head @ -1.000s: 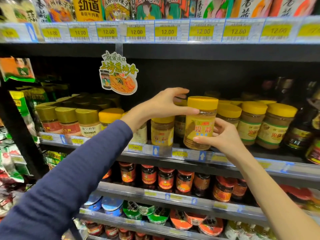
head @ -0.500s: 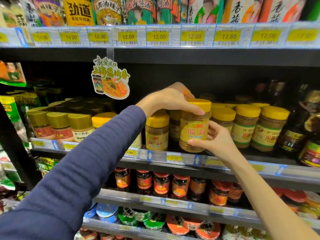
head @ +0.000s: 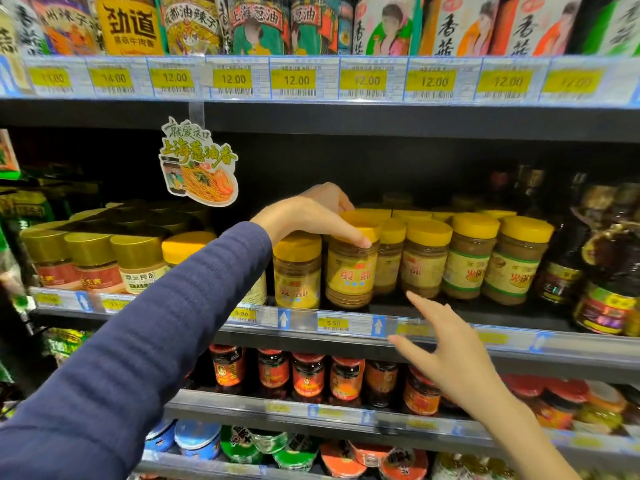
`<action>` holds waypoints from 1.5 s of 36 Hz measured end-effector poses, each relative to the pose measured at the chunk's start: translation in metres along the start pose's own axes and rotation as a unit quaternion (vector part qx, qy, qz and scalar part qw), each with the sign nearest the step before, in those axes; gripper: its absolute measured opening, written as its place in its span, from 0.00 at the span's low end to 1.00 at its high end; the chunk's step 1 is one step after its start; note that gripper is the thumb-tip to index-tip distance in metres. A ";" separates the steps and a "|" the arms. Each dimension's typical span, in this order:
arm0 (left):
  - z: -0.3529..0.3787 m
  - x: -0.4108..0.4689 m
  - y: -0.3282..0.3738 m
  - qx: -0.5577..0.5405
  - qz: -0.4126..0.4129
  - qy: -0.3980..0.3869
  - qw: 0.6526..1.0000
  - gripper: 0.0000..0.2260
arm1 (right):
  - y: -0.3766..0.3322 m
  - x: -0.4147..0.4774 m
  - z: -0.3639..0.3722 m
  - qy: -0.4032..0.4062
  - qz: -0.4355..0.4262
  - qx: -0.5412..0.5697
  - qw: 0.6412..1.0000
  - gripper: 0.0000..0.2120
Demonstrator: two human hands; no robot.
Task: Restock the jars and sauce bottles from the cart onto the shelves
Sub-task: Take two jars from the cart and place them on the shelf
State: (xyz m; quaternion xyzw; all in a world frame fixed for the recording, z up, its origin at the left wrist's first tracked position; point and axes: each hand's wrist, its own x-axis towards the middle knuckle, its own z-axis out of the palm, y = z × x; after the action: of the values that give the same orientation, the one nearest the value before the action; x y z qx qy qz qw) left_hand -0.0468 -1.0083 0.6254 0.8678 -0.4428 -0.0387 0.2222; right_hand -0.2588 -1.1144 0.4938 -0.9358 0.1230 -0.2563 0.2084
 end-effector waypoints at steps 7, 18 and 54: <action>0.012 0.000 -0.004 0.024 -0.004 -0.024 0.999 0.31 | 0.020 -0.016 0.025 -0.009 -0.006 -0.171 0.985 0.32; 0.016 -0.001 -0.014 0.040 -0.010 -0.044 0.998 0.36 | 0.024 -0.018 0.030 0.024 -0.027 -0.192 0.981 0.31; 0.013 -0.224 -0.128 0.083 -0.003 0.171 0.982 0.23 | -0.093 0.002 0.074 0.005 -0.207 0.010 0.978 0.23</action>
State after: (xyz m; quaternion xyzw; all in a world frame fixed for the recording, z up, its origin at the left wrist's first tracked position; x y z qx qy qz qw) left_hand -0.0891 -0.7716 0.5306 0.8783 -0.3973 0.1466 0.2220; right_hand -0.2068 -1.0090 0.4790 -0.9374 -0.0745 -0.3002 0.1600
